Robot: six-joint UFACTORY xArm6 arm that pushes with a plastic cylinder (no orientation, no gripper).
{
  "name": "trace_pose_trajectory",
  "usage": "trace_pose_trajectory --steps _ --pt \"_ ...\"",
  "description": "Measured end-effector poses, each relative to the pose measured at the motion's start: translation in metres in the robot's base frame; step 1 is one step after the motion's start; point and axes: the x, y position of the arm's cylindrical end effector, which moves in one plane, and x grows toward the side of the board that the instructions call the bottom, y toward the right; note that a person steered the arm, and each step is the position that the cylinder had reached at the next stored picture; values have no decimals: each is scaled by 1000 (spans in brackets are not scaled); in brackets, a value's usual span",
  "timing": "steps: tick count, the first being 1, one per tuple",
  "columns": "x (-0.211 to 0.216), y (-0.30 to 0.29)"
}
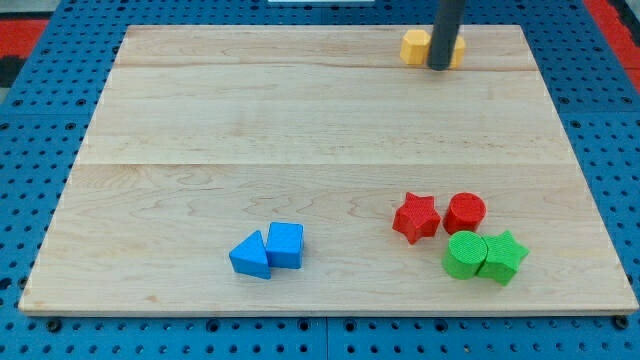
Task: Move your arm to the right of the green star
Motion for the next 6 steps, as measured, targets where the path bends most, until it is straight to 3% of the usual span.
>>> trace_pose_trajectory --steps 1,2,4,5,6 --pt "13 49" --pt "86 44" --pt "176 98" --pt "242 95" --pt "281 54"
